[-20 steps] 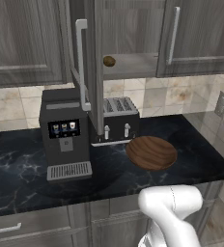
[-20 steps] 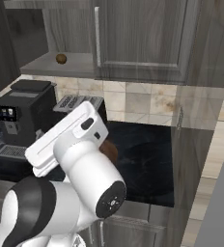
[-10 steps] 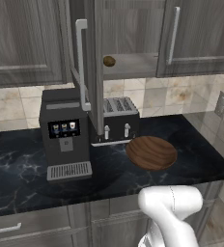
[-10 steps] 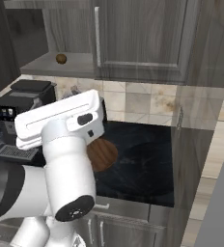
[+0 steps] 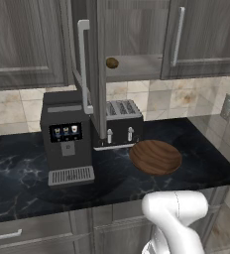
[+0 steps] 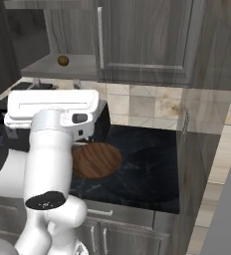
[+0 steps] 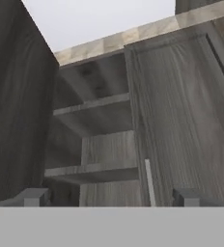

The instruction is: Open the cabinet. Pick the kiwi and banana from the cabinet and place them into the bowl. Then close the cabinet.

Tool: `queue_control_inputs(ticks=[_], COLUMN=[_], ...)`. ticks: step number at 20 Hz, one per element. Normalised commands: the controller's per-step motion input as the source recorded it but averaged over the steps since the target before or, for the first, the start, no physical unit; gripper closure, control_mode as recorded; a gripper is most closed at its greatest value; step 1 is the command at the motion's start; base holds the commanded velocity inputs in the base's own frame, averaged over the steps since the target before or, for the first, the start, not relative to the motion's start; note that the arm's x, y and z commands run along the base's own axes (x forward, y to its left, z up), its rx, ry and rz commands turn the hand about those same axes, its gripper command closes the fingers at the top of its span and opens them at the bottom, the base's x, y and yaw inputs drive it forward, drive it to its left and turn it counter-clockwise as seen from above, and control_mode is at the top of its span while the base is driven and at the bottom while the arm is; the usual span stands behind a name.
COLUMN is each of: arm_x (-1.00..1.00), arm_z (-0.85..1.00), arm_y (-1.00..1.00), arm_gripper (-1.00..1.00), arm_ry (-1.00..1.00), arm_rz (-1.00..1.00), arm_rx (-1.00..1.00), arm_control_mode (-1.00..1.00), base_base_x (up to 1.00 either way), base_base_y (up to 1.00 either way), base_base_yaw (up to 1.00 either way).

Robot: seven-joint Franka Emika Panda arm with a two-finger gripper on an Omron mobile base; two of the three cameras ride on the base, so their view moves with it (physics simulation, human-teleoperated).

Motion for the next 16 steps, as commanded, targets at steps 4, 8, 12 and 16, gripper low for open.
queue_control_inputs(ticks=[4,8,12,16], arm_x=[0.54,0.67,0.69,0.82], arm_z=[0.0,0.0,0.0,0.0], arm_y=[0.28,0.17,0.0,0.0], arm_gripper=[-1.0,-1.0,-1.0,-1.0], arm_ry=[0.03,0.09,0.16,0.15], arm_rz=[0.0,0.0,0.0,0.0], arm_rx=[0.0,0.0,0.0,0.0], arm_control_mode=[-1.0,-1.0,-1.0,-1.0], base_base_x=[0.0,0.0,0.0,0.0], base_base_y=[0.0,0.0,0.0,0.0], base_base_yaw=[0.0,0.0,0.0,0.0])
